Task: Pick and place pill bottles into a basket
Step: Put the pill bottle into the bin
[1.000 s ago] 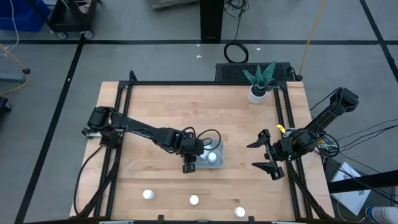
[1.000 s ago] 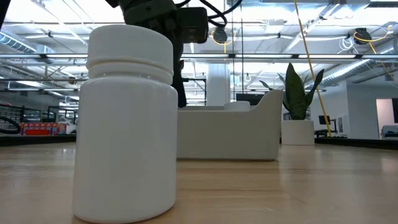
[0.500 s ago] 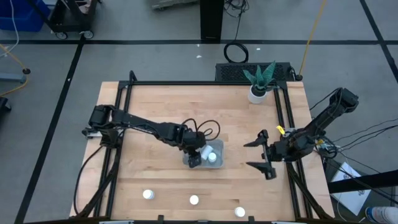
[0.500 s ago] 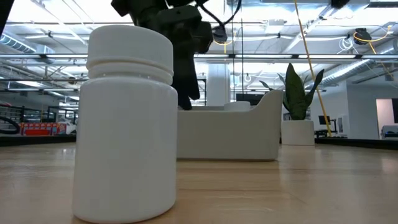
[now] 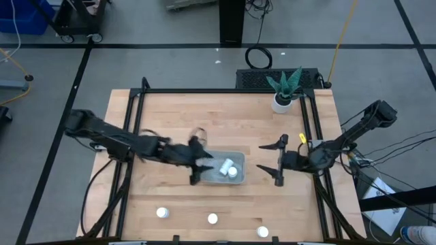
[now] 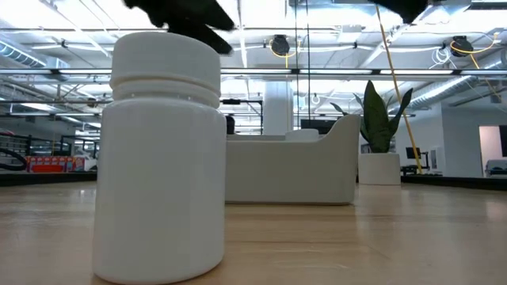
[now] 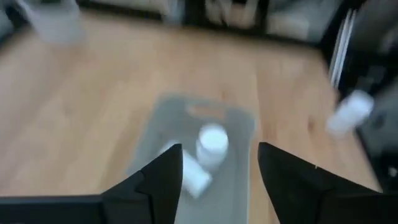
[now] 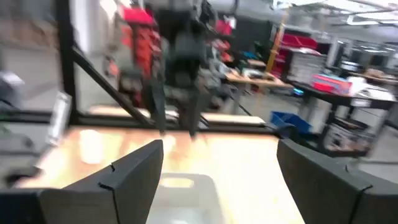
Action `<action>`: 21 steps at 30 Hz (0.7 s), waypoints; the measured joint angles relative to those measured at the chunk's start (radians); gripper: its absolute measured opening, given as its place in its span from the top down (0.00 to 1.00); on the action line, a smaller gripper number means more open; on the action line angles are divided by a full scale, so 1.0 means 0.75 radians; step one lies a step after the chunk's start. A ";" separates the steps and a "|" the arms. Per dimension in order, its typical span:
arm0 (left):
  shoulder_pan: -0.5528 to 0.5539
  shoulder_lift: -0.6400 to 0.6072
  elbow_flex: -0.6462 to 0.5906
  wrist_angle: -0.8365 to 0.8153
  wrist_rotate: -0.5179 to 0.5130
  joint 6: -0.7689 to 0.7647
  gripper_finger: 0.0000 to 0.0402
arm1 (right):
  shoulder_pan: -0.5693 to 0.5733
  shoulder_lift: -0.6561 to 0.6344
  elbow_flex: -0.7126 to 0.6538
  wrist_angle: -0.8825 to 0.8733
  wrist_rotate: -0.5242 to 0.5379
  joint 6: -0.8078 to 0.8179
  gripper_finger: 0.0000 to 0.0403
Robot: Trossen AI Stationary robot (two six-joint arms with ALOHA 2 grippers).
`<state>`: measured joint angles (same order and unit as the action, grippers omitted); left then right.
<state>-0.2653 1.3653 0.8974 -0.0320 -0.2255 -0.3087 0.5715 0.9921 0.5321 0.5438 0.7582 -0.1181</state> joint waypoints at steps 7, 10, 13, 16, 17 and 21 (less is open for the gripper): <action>-0.064 -0.342 -0.477 0.669 -0.022 0.156 0.55 | -0.161 0.118 0.239 -0.335 -0.133 0.001 0.23; -0.066 -0.443 -0.626 0.814 -0.018 0.154 0.57 | -0.233 0.189 0.343 -0.425 -0.258 0.028 0.23; -0.064 -0.508 -0.738 0.881 -0.026 0.139 0.59 | -0.305 0.286 0.477 -0.554 -0.362 -0.002 0.23; -0.064 -0.543 -0.803 0.949 -0.037 0.114 0.61 | -0.383 0.420 0.635 -0.746 -0.471 -0.022 0.23; -0.064 -0.543 -0.814 0.970 -0.037 0.101 0.61 | -0.406 0.465 0.687 -0.803 -0.521 -0.020 0.23; -0.065 -0.540 -0.831 0.986 -0.038 0.086 0.62 | -0.482 0.655 0.920 -1.058 -0.657 -0.023 0.23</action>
<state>-0.3139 0.9602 0.2741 0.7074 -0.2543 -0.2438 0.2098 1.4835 1.2219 -0.2498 0.2651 -0.1354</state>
